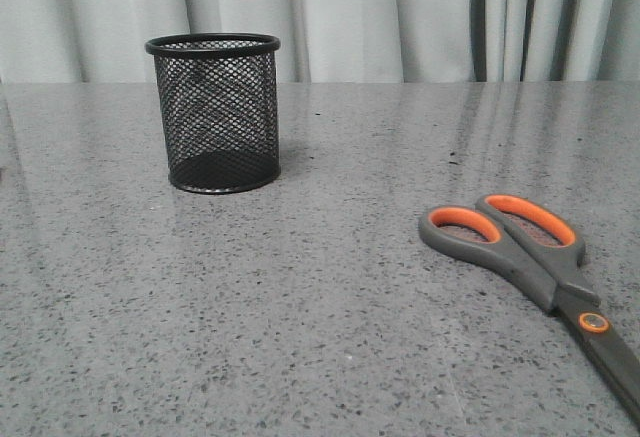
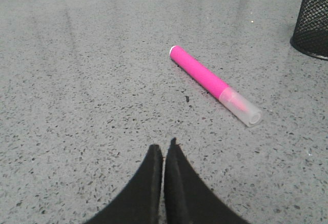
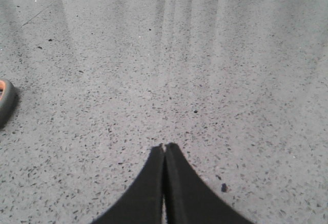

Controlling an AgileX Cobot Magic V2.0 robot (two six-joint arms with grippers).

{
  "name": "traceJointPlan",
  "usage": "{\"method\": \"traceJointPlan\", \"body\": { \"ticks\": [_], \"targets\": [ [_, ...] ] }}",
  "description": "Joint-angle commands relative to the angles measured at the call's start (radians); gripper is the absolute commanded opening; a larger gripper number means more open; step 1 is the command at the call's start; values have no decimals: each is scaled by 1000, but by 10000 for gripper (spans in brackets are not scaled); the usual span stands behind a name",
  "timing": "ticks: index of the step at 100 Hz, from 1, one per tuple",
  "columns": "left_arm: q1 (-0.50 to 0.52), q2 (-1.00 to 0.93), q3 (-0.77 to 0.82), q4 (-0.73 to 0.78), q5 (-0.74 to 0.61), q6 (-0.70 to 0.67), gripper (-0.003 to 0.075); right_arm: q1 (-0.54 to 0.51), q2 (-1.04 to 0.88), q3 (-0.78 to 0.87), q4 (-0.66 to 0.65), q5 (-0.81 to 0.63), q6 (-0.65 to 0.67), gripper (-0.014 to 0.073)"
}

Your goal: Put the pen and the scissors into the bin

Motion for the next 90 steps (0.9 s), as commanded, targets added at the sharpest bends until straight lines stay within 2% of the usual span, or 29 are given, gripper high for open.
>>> {"method": "traceJointPlan", "body": {
  "ticks": [1, 60, 67, 79, 90],
  "targets": [
    [-1, -32, 44, -13, -48, -13, -19, -4, -15, 15, 0, -44, -10, -59],
    [-1, -32, 44, -13, -48, -13, -19, -4, -15, 15, 0, -49, -10, -59],
    [-1, -32, 44, -13, -48, -13, -19, -4, -15, 15, -29, -108, -10, -59],
    [-1, -32, 44, -13, -48, -13, -19, -4, -15, 15, -36, -310, -10, -59],
    [-1, -32, 44, -13, -48, -13, -19, -4, -15, 15, 28, -497, -8, -59]
  ]
}}
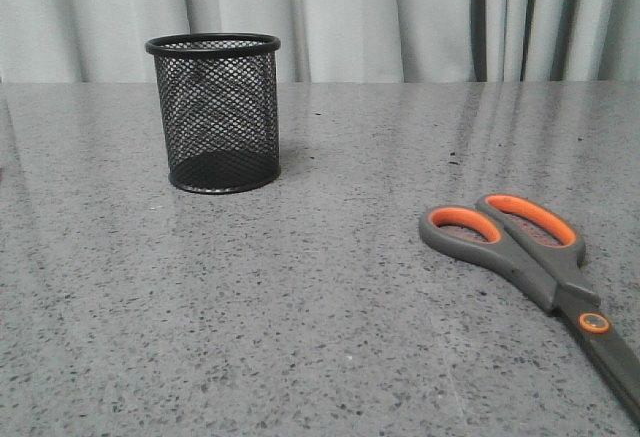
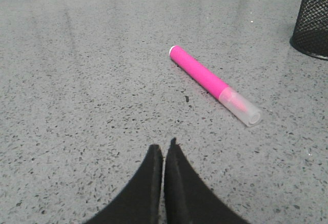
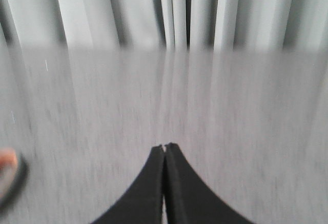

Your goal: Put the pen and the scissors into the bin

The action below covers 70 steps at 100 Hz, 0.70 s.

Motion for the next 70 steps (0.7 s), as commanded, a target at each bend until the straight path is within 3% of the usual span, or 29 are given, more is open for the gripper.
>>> {"method": "traceJointPlan", "body": {
  "ticks": [1, 17, 32, 46, 60, 70],
  "targets": [
    [-1, -32, 44, -13, -48, -13, -19, -4, -15, 15, 47, -256, -8, -59],
    [-1, -32, 44, -57, -121, -13, -19, -4, -15, 15, 240, -299, -8, -59],
    [-1, -32, 43, -586, -324, -15, -19, -4, -15, 13, 336, -263, -8, -58],
    [-1, -32, 43, -927, -494, -15, -19, -4, -15, -11, 365, -265, 68, -58],
    [-1, -32, 43, -1173, -529, -15, -19, -4, -15, -50, 365, -261, 91, -58],
    [-1, -32, 40, -1187, -506, -15, -19, -4, -12, -96, 365, -216, 91, -57]
  ]
}}
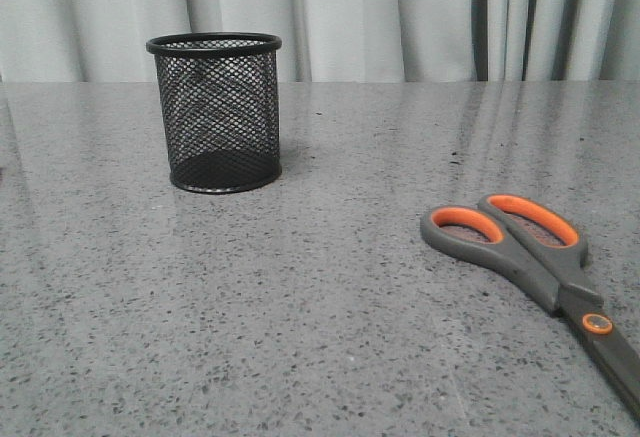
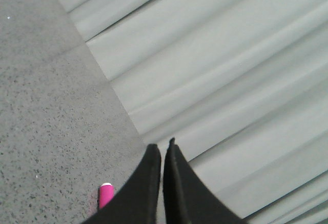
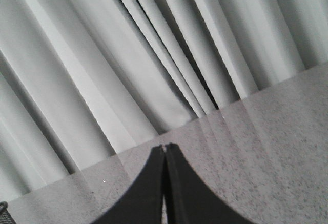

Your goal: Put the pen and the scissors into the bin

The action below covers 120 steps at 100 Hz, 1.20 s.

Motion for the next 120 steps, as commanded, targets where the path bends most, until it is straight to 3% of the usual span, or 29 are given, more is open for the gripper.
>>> {"method": "traceJointPlan", "body": {
  "ticks": [1, 9, 15, 26, 33, 56, 71, 83, 102, 120],
  "targets": [
    [-1, -32, 37, -44, -11, -6, -19, -4, -13, -76, -3, -26, 2, -56],
    [-1, -27, 5, -5, 58, 3, -12, -4, 11, -130, -3, 70, 2, -13],
    [-1, -1, -40, 86, 146, 33, 21, -4, 41, -185, -11, 176, -2, 71],
    [-1, 105, -170, 291, 261, 54, 160, -4, 142, -281, -22, 330, -39, 278],
    [-1, 225, -266, 366, 316, 54, 244, -4, 227, -343, -22, 405, -67, 349],
    [-1, 759, -666, 658, 699, 34, 262, -2, 473, -510, -22, 489, -74, 348],
    [-1, 1081, -922, 860, 955, -127, 263, -2, 504, -540, -22, 478, -74, 348],
    [-1, 1319, -1107, 950, 1119, -144, 265, -2, 504, -540, -22, 492, -74, 348],
    [-1, 1528, -1325, 960, 1225, -162, 265, -2, 504, -540, -22, 507, -74, 348],
    [-1, 1587, -1371, 1000, 1268, -189, 265, -2, 504, -540, -22, 513, -74, 348]
  ]
}}
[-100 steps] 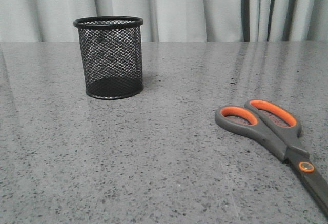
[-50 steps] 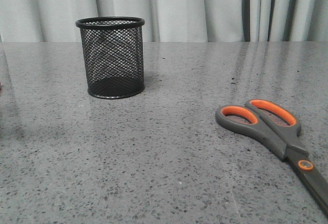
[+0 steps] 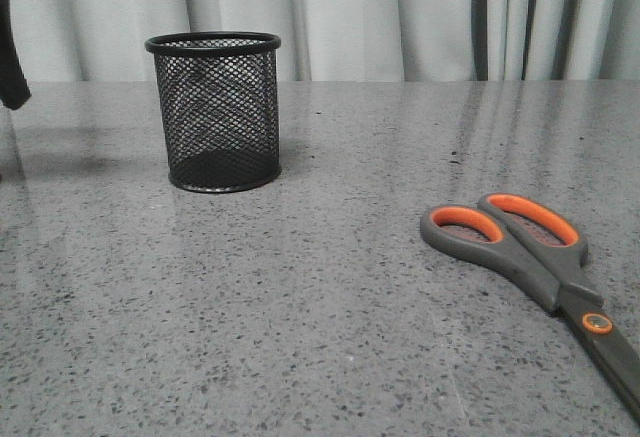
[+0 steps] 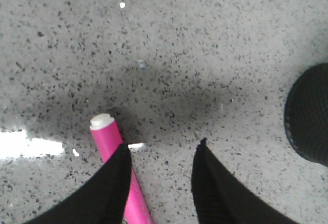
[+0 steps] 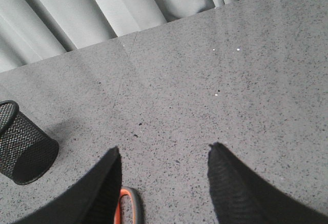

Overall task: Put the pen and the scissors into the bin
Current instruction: 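Close the left gripper on the pink highlighter's cap end, then lift the highlighter with the left gripper over the mesh cup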

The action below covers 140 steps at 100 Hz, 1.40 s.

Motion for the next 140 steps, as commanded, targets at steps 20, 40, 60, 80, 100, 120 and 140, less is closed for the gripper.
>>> {"method": "traceJointPlan", "body": {
  "ticks": [20, 40, 60, 80, 100, 120, 140],
  "targets": [
    [-1, -18, -38, 108, 37, -66, 265, -2, 13, -35, 2, -63, -12, 348],
    [-1, -13, 25, 76, 30, -66, 265, -2, 13, -35, 2, -64, -12, 348],
    [-1, -14, 85, 71, -18, -66, 265, -2, 13, -35, 2, -64, -12, 348],
    [-10, -12, 132, 37, -59, -66, 260, -2, 14, -35, 2, -64, -12, 348],
    [-55, -7, 151, 53, -90, -18, 92, -2, 18, -35, 2, -62, -12, 348],
    [-99, -119, 147, -68, -393, 52, -19, -2, 18, -35, 8, -42, -12, 348],
    [-207, -268, 147, -299, -816, 259, -19, -2, 18, -35, 9, -40, -12, 348]
  ]
}}
